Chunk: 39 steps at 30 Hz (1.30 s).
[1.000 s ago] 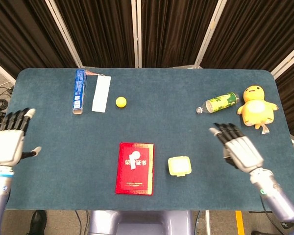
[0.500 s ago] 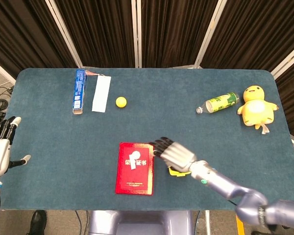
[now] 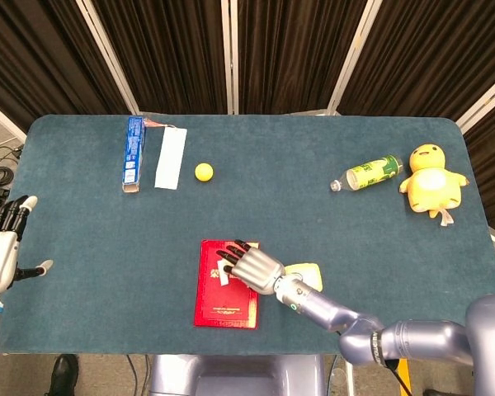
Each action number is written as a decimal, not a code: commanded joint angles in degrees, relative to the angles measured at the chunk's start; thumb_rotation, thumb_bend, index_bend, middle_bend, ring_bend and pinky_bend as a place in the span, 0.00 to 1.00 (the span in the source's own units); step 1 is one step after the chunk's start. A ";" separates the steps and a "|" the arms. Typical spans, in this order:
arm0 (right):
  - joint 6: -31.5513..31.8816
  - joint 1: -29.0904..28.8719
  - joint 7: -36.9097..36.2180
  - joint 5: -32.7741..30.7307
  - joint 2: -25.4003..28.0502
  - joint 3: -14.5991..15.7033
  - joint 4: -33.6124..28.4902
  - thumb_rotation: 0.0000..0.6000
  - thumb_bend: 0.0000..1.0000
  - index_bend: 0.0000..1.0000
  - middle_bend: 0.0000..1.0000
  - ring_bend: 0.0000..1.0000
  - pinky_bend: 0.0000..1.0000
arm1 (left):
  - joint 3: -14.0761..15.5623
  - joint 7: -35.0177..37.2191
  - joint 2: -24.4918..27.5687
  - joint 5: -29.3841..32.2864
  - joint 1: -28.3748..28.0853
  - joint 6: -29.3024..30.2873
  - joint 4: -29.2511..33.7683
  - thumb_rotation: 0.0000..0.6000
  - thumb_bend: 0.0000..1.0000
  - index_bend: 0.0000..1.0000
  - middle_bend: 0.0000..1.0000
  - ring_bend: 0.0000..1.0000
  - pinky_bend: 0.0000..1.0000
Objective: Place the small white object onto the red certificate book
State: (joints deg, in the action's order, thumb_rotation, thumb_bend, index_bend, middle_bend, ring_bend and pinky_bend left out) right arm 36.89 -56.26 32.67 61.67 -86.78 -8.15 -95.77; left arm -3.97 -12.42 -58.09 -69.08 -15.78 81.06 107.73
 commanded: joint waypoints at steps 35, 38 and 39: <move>4.74 -3.69 2.55 -3.68 -6.51 6.20 3.06 1.00 1.00 0.33 0.00 0.00 0.00 | -1.94 1.67 0.76 -1.65 1.27 -1.82 0.03 1.00 0.00 0.00 0.00 0.00 0.00; 4.93 -3.80 2.71 -3.81 -6.95 6.59 3.41 1.00 1.00 0.33 0.00 0.00 0.00 | -1.95 1.74 0.85 -2.00 1.38 -1.86 0.03 1.00 0.00 0.00 0.00 0.00 0.00; 5.03 -3.83 2.81 -3.72 -7.01 6.79 3.46 1.00 1.00 0.33 0.00 0.00 0.00 | -2.01 1.84 0.90 -2.04 1.44 -1.87 0.05 1.00 0.00 0.00 0.00 0.00 0.00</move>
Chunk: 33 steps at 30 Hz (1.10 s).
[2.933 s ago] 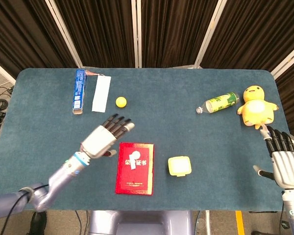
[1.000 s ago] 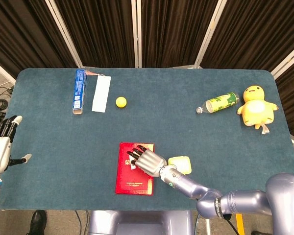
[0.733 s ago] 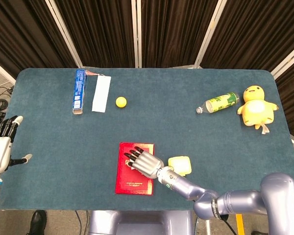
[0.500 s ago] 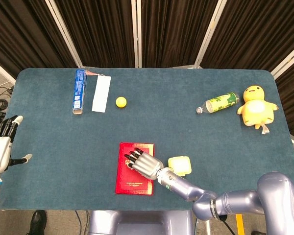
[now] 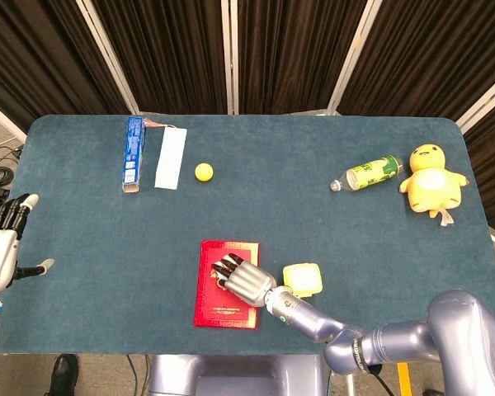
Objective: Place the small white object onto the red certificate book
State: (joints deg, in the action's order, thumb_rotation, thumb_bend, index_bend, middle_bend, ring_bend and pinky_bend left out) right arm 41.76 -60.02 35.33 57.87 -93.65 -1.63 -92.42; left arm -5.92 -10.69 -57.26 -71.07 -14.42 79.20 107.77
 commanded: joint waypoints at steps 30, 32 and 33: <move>2.32 0.18 1.40 3.51 0.52 2.06 -0.24 1.00 1.00 0.33 0.00 0.00 0.00 | -0.65 0.75 0.51 -1.07 0.62 -0.73 0.31 1.00 0.00 0.00 0.00 0.00 0.00; 2.32 0.16 1.43 3.44 0.59 2.02 -0.40 1.00 1.00 0.33 0.00 0.00 0.00 | -0.68 0.84 0.51 -1.09 0.63 -0.83 0.31 1.00 0.00 0.00 0.00 0.00 0.00; 2.36 0.17 1.36 3.43 0.63 1.93 -0.52 1.00 1.00 0.33 0.00 0.00 0.00 | -0.69 0.86 0.53 -1.10 0.62 -0.88 0.31 1.00 0.00 0.00 0.00 0.00 0.00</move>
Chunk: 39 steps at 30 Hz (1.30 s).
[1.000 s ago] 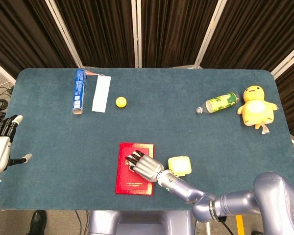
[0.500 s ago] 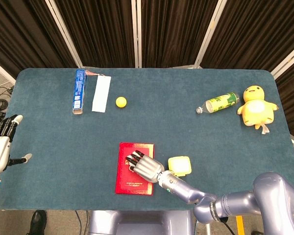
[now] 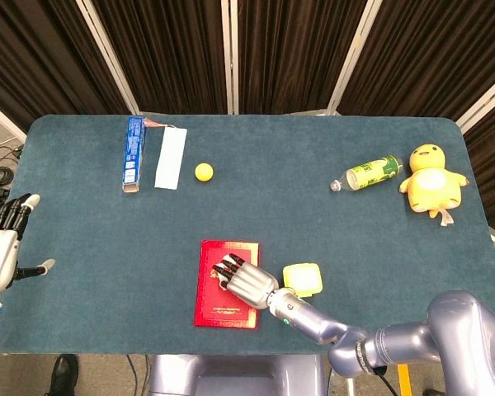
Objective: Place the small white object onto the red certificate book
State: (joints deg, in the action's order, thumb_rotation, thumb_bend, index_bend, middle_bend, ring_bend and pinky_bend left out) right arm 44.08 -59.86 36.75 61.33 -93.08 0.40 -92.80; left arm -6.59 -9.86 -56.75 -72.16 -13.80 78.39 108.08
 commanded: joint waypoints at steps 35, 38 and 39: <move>1.13 0.56 0.99 0.35 0.94 0.26 -1.19 1.00 1.00 0.35 0.00 0.00 0.00 | -0.18 0.38 0.51 -0.76 0.34 -0.39 0.68 1.00 0.00 0.00 0.00 0.00 0.00; 1.09 0.76 1.27 0.37 0.63 0.74 -0.67 1.00 1.00 0.35 0.00 0.00 0.00 | -0.18 0.33 0.50 -0.79 0.35 -0.42 0.74 1.00 0.00 0.00 0.00 0.00 0.00; 1.05 0.78 1.32 0.41 0.55 0.82 -0.54 1.00 1.00 0.35 0.00 0.00 0.00 | -0.18 0.26 0.52 -0.80 0.32 -0.49 0.75 1.00 0.00 0.00 0.00 0.00 0.00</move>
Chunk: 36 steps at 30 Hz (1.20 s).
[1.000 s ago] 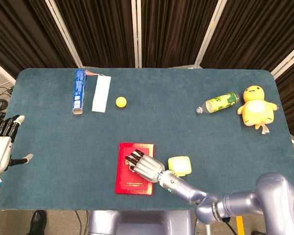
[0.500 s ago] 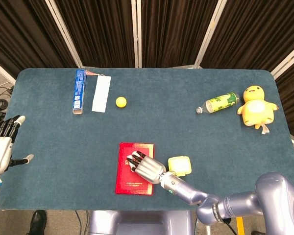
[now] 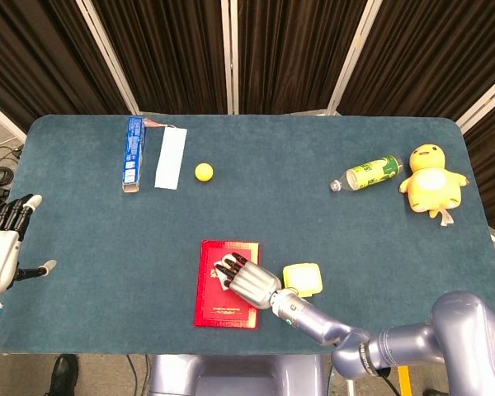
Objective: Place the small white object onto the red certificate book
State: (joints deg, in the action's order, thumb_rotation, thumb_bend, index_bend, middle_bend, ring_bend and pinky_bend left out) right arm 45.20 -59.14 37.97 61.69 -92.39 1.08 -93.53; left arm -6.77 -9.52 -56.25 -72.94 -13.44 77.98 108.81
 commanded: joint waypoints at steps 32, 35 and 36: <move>17.10 11.03 -13.20 14.10 22.05 -2.34 -14.70 1.00 0.47 0.13 0.00 0.00 0.00 | 0.79 -0.24 0.05 -1.20 0.97 0.84 -0.35 1.00 0.00 0.00 0.00 0.00 0.00; 22.68 16.01 -19.22 18.36 26.81 -0.35 -14.27 1.00 0.19 0.09 0.00 0.00 0.00 | 1.32 0.33 -0.13 -2.69 1.66 1.87 -0.92 1.00 0.00 0.00 0.00 0.00 0.00; 24.81 17.78 -21.18 19.67 27.95 0.23 -13.82 1.00 0.13 0.08 0.00 0.00 0.00 | 1.51 0.59 -0.24 -3.19 1.95 2.30 -1.17 1.00 0.00 0.00 0.00 0.00 0.00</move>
State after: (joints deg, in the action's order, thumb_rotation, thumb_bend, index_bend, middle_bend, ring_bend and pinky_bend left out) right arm 63.95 -46.80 22.54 76.74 -68.63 -0.97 -106.93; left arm -5.56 -9.27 -56.35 -75.61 -11.88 79.79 107.97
